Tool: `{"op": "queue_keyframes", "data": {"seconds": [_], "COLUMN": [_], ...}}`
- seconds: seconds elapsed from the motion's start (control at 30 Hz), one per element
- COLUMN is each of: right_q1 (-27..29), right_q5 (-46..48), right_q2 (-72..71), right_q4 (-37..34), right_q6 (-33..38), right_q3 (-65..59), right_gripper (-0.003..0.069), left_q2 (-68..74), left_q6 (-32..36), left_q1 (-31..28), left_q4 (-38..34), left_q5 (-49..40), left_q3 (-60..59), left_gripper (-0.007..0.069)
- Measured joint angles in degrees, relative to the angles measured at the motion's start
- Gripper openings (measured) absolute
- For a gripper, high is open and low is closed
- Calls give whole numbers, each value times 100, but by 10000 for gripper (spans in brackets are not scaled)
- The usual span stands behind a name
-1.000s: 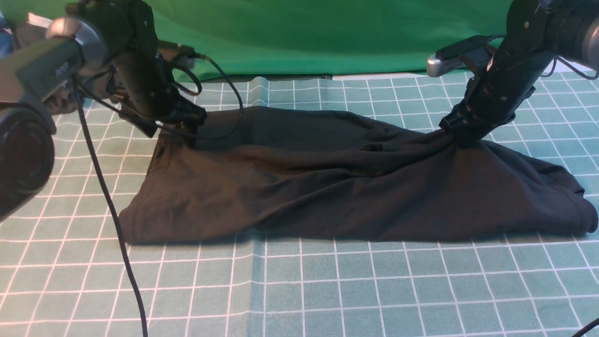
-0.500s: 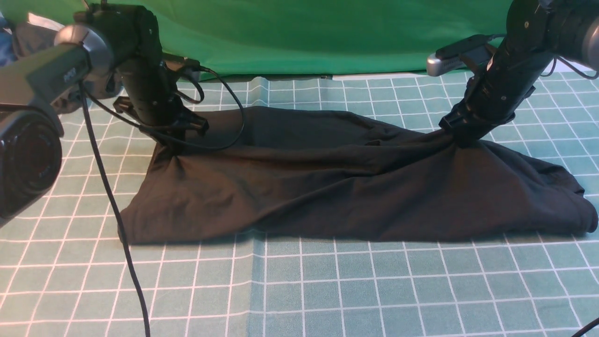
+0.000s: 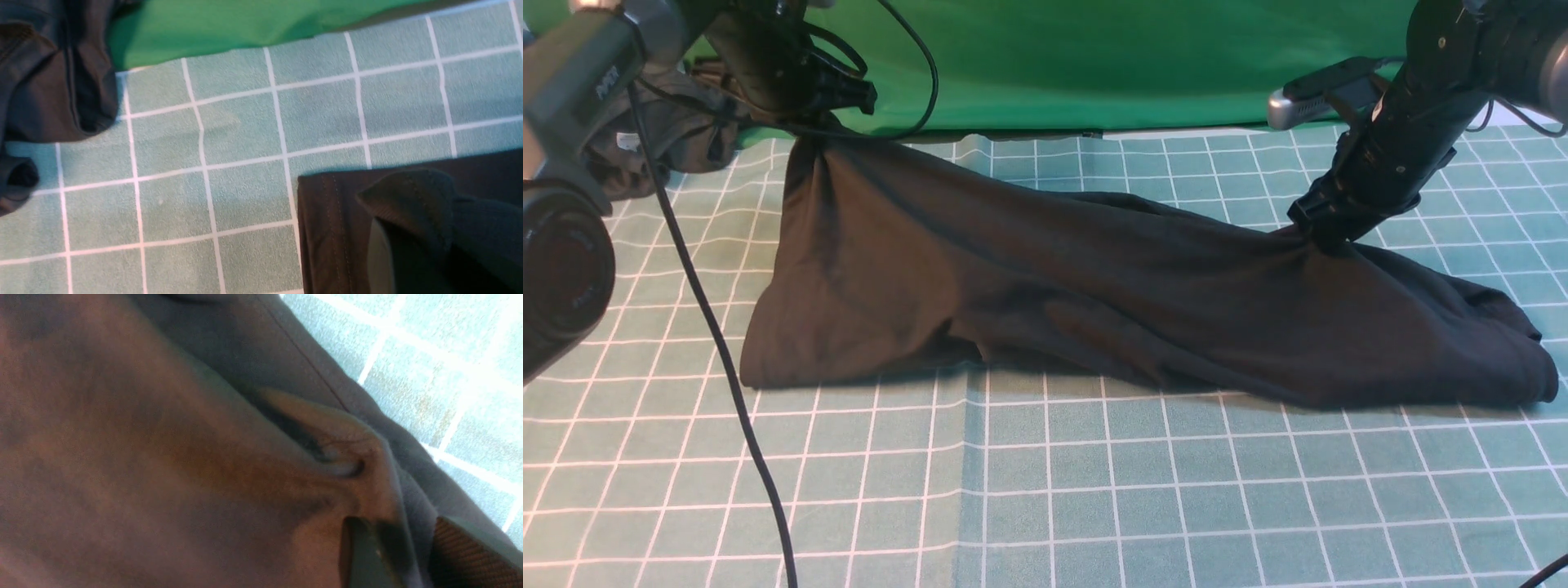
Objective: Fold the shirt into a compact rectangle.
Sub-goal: 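Fold the black garment in half by bringing its near edge over to the far edge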
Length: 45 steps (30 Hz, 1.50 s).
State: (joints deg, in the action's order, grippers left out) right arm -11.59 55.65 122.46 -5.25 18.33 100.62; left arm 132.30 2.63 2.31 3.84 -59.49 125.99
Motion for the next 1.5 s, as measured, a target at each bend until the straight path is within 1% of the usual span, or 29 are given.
{"op": "queue_keyframes", "data": {"seconds": [0.27,0.33,0.37,0.43,0.53,0.63,0.73,0.77,0.87,0.93,1.07,1.33,1.5], "right_q1": [0,0,5,6,6,6,11,11,17,17,29,164,146], "right_q5": [-29,-99,-204,-339,-400,-393,-443,-496,-602,-621,-720,-1029,-1559], "right_q2": [0,0,6,31,107,228,304,304,269,234,187,224,343], "right_q4": [1,-13,-72,-217,-415,-507,-515,-515,-510,-499,-480,-485,-485], "right_q6": [0,0,-3,21,50,72,105,130,167,167,167,55,58], "right_q3": [0,0,0,0,0,0,0,0,41,140,493,591,591], "right_gripper": [246,265,303,348,360,330,123,80,33,23,19,19,28], "left_q2": [0,0,0,0,0,0,0,0,0,0,0,26,240], "left_q6": [-12,-12,-12,-12,-12,-12,-12,-12,-26,-139,-536,-726,-1035], "left_q1": [0,0,0,0,0,0,0,0,0,0,0,0,0], "left_q4": [101,105,115,100,43,22,-7,-7,-1,93,512,569,813], "left_q5": [-60,-82,-138,-198,-224,-275,-329,-343,-380,-385,-364,5,96], "left_q3": [0,0,1,1,1,1,1,1,1,1,1,7,6], "left_gripper": [11,11,11,11,11,11,11,11,11,11,11,11,11]}}
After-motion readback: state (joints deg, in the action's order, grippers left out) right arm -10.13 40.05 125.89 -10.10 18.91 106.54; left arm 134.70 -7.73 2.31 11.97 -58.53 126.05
